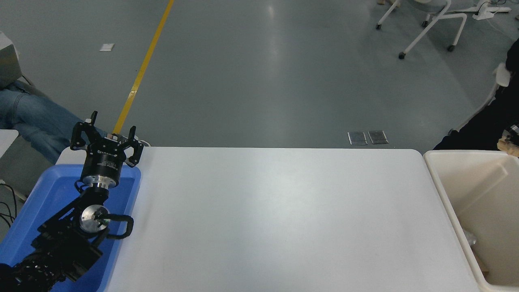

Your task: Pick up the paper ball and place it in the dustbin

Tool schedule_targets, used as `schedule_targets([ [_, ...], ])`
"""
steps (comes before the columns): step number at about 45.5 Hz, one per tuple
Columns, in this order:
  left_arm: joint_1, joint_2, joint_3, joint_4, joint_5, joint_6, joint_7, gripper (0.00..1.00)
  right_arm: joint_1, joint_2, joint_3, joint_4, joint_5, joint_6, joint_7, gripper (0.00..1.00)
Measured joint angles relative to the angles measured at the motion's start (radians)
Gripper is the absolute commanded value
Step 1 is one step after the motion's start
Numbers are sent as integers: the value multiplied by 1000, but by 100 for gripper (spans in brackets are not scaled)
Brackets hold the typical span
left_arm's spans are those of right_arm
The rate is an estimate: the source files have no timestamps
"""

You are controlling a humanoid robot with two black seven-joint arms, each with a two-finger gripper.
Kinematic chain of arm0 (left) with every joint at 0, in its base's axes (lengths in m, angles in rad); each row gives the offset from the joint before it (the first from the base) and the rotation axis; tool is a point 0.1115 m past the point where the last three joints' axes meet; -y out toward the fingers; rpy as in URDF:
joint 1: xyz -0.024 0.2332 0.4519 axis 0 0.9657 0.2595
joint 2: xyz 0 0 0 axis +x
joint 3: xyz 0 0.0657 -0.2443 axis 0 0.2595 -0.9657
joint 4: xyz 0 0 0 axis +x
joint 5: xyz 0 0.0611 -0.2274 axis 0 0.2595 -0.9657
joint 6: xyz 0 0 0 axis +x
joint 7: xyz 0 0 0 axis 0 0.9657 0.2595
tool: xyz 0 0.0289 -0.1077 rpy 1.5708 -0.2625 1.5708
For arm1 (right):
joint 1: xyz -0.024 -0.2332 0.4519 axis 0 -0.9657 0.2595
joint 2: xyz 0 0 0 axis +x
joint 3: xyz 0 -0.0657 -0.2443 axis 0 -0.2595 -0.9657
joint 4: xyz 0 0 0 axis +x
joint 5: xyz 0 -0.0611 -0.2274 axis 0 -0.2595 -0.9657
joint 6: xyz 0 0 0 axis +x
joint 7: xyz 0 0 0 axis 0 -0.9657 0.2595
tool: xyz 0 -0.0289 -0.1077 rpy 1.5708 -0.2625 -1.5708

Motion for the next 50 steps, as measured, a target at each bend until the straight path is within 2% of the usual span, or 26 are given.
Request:
schedule_targets([
  [9,0,0,0,0,0,0,0,99,-144,29,84,-50,46,-59,0,0],
  [10,0,0,0,0,0,0,0,99,-156,32,90,-54,49,-64,0,5],
  [13,0,0,0,0,0,0,0,99,-189,43,108,-61,58,-77,1,37],
  [17,0,0,0,0,0,0,0,99,-223,55,124,-69,67,-91,0,61],
  [20,0,0,0,0,0,0,0,99,-240,62,132,-73,72,-97,0,88],
  [22,0,0,0,0,0,0,0,99,-247,65,136,-75,74,-100,0,100],
  [50,0,0,-1,0,0,0,0,99,-212,85,145,-63,67,-97,0,100],
])
